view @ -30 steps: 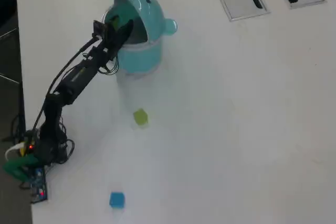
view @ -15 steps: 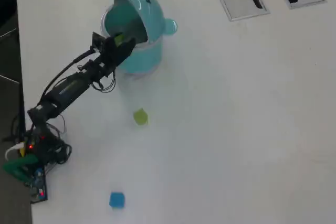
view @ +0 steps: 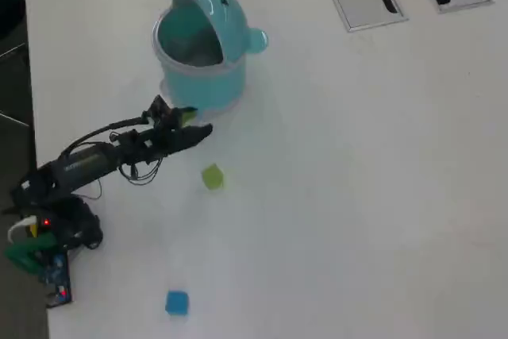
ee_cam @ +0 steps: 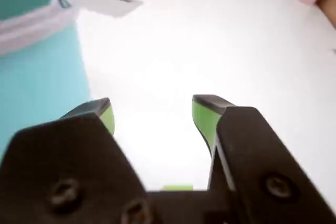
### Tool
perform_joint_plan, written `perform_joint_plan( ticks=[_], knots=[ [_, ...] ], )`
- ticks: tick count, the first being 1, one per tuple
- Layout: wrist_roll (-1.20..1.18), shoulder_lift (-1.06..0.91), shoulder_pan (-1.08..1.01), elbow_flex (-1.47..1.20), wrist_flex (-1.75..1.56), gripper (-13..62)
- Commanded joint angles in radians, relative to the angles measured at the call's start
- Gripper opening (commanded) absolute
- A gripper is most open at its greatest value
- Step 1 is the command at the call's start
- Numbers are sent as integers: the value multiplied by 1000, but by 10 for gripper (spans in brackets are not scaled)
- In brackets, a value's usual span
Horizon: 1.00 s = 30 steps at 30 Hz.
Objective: Grasp RGB lego blocks and put them in the bin one by one.
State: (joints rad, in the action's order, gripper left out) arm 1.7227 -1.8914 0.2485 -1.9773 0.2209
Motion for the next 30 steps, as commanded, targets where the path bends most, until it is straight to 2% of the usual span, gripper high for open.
perform_joint_plan(
  ticks=[1, 7, 19, 30],
  knots=[
    [-5, -54, -44, 21, 26, 271],
    [-5, -58, -124, -80, 52, 271],
    [-37, -17, -121, -290, -6, 294],
    [-44, 104, -141, -331, -126, 317]
  ],
)
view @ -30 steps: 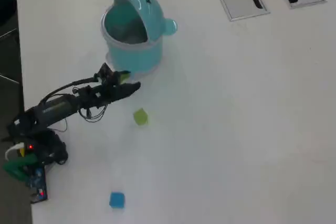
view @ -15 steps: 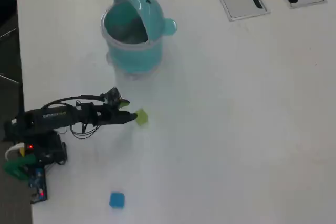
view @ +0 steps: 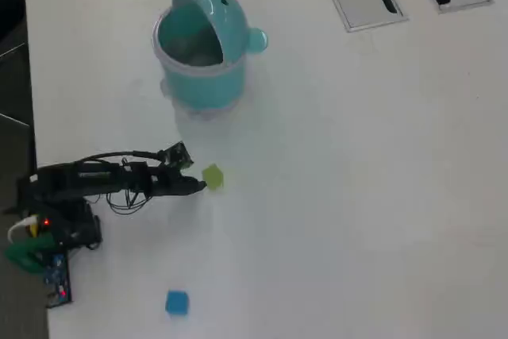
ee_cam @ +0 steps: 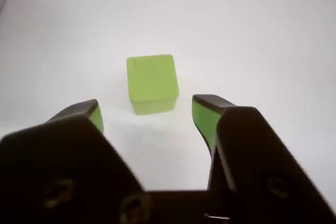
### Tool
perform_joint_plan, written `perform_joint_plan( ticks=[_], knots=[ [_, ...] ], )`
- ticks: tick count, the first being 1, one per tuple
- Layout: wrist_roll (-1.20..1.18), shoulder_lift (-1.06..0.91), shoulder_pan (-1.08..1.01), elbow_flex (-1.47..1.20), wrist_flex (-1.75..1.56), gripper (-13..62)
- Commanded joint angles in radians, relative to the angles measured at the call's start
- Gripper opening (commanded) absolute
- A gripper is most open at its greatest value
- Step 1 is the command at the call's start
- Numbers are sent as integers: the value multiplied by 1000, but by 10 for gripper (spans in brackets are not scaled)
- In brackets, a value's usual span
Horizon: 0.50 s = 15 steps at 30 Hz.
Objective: Grasp RGB lego blocks and put them in the bin one by one.
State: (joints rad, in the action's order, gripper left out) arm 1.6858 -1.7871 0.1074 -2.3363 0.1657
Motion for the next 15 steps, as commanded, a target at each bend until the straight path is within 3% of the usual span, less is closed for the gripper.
perform_joint_plan(
  ticks=[1, 15],
  knots=[
    [-8, 11, 0, 28, -84, 318],
    [-20, 140, 43, 31, -199, 326]
  ],
)
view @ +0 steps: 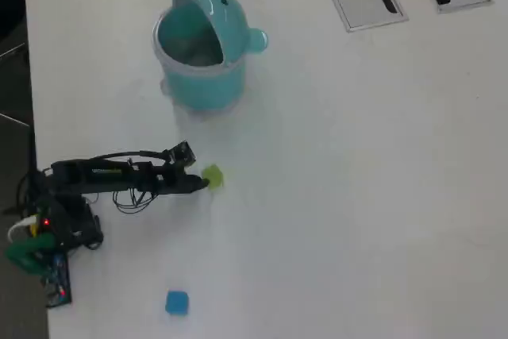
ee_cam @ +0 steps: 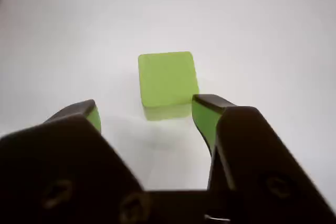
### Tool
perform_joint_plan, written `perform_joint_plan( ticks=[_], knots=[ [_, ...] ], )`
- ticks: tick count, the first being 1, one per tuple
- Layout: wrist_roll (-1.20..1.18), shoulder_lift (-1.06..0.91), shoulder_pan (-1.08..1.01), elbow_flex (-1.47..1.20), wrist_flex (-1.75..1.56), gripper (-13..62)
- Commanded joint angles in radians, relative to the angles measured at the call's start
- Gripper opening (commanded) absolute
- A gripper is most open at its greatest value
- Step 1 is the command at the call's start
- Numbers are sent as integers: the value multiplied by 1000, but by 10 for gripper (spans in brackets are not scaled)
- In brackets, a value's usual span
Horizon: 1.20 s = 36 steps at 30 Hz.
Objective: Grasp RGB lego blocks and put them in the bin one by one.
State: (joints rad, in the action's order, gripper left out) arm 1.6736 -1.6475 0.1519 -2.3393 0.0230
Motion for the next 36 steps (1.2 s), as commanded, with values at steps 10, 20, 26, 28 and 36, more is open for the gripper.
perform_joint_plan(
  ticks=[10, 20, 26, 28, 36],
  knots=[
    [5, 97, -48, 106, -109, 326],
    [9, 219, -66, 161, -230, 326],
    [9, 270, -75, 192, -238, 322],
    [9, 273, -78, 207, -238, 307],
    [-35, 201, -60, 201, -255, 163]
  ],
)
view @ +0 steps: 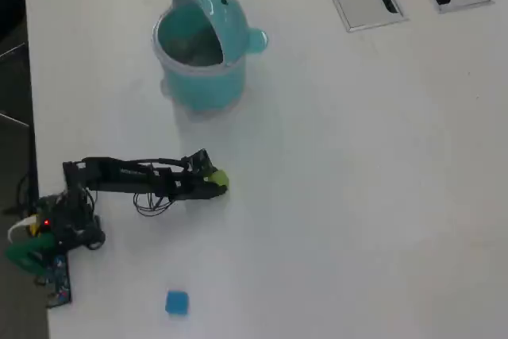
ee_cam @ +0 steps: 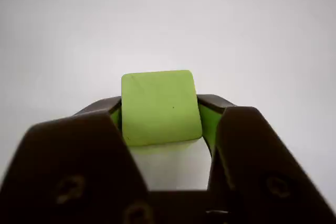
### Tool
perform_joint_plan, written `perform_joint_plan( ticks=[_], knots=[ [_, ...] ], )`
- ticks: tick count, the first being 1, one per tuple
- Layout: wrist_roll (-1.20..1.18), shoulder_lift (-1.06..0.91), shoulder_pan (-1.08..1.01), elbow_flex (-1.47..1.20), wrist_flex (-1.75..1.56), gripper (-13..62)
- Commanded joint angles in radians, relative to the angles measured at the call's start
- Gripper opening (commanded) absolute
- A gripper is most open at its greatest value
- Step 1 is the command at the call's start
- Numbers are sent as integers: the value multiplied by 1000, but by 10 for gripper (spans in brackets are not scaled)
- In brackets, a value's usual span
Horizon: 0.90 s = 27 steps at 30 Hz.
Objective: Grasp RGB lego blocks and put them in the bin one by one.
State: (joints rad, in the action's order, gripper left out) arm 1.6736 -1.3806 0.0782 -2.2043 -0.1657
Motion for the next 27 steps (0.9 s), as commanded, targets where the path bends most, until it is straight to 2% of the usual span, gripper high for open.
perform_joint_plan(
  ticks=[1, 17, 18, 21, 27],
  knots=[
    [-51, -89, 26, 64, -66, 162],
    [-186, -511, 172, 132, 141, 154],
    [-219, -604, 221, 179, 198, 154],
    [-225, -672, 290, 301, 298, 149],
    [-212, -676, 420, 488, 383, 149]
  ],
)
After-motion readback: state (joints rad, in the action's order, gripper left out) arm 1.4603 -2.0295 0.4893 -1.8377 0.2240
